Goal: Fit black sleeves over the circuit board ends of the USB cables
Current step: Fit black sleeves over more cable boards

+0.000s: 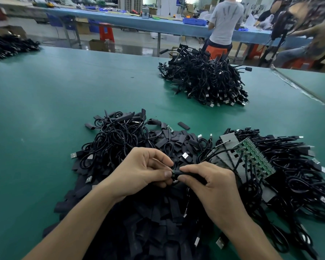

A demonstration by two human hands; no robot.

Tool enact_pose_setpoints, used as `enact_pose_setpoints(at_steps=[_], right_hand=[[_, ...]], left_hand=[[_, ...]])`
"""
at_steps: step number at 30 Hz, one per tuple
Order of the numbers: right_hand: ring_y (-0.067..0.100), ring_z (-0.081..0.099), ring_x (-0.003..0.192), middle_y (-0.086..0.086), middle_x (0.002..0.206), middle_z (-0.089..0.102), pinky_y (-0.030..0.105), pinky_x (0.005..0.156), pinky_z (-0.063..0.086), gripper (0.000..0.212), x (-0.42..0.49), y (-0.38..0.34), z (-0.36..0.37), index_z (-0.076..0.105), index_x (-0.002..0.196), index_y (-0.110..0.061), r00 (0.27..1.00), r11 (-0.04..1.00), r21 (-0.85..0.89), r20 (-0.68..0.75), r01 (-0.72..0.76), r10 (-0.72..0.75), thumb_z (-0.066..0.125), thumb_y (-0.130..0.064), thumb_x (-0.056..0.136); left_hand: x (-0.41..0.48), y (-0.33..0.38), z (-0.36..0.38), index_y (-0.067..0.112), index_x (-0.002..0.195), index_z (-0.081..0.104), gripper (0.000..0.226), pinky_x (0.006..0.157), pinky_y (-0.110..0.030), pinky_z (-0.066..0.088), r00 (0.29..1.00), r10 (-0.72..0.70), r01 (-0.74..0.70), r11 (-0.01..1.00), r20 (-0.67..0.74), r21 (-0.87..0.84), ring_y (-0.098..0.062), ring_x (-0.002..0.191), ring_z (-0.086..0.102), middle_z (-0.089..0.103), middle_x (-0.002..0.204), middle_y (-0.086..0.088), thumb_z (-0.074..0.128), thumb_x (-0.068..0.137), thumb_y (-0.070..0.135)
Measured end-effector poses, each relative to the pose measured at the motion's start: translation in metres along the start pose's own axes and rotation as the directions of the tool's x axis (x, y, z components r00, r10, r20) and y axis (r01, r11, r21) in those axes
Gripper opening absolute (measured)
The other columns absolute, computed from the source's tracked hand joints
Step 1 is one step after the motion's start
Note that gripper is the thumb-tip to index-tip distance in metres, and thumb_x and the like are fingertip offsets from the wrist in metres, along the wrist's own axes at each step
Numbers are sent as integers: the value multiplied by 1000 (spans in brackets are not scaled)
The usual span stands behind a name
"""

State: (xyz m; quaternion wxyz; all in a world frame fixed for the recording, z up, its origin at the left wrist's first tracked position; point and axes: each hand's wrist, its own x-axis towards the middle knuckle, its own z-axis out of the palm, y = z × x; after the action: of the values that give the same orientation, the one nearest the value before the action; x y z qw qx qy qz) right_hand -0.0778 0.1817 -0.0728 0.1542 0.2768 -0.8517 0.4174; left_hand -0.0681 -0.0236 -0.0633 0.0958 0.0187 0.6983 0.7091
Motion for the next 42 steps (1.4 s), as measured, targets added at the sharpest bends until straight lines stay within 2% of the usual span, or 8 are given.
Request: enact_pose_setpoints(at_steps=[6,14,24,27,31,36,38,42], right_hand=[[-5,66,87,-19,91,69,13,78,51,28,-1,-1,1,77,104,-23,998,999,30,51,-36,34,84,-20,76],[-4,68,75,-23,77,70,7,68,49,25,-1,-4,6,75,93,-31,959,978,127,-213,-164,189,85,-21,72],[-6,69,86,-26,91,73,10,76,51,32,-3,-4,7,77,104,-26,958,931,272,-83,-244,275,76,-38,74],[1,71,81,-20,84,74,17,73,55,15,-1,-5,5,76,91,-34,955,915,324,-90,-241,283,79,-29,77],[11,70,66,-6,76,73,18,59,53,17,2,-11,0,69,84,-29,943,880,429,-155,-205,295,77,-14,82],[12,69,63,1,74,72,17,59,53,13,14,-21,-14,68,85,-20,897,843,521,-300,-130,324,73,-8,85],[13,70,65,0,75,73,20,60,55,14,18,-26,-17,68,86,-22,903,863,486,-296,-138,311,73,-8,86],[2,70,75,-20,78,72,15,68,56,20,24,-34,-27,66,100,-34,936,973,187,-301,-131,184,69,-18,89]], left_hand=[[0,-1,0,1,96,67,16,63,-24,57,1000,-13,13,1000,15,-5,-26,75,75,74,83,-20,73,83,-6],[2,-4,-1,5,91,69,16,62,-27,59,996,-31,20,992,-82,-126,-30,77,75,72,76,-19,75,81,-6],[1,-6,2,6,86,67,15,61,-27,58,993,-34,18,989,-109,-148,-28,74,74,71,73,-18,72,83,-8],[0,-3,2,7,88,67,15,63,-27,58,996,-9,-2,992,-91,-124,-30,77,75,72,74,-17,75,81,-3],[-2,6,3,25,88,72,22,65,-22,55,978,198,-186,971,-67,153,-21,73,73,76,80,-5,87,72,23],[-8,17,-3,40,86,67,33,69,-30,51,930,368,-234,611,-10,756,-2,73,63,67,79,22,57,77,70],[-8,19,-5,38,79,62,37,64,-32,49,940,340,-181,583,-35,792,-4,65,58,64,76,19,48,82,72],[-5,23,-8,26,68,62,35,42,-17,39,897,386,-172,752,-214,636,-2,39,52,66,58,9,54,93,49]])
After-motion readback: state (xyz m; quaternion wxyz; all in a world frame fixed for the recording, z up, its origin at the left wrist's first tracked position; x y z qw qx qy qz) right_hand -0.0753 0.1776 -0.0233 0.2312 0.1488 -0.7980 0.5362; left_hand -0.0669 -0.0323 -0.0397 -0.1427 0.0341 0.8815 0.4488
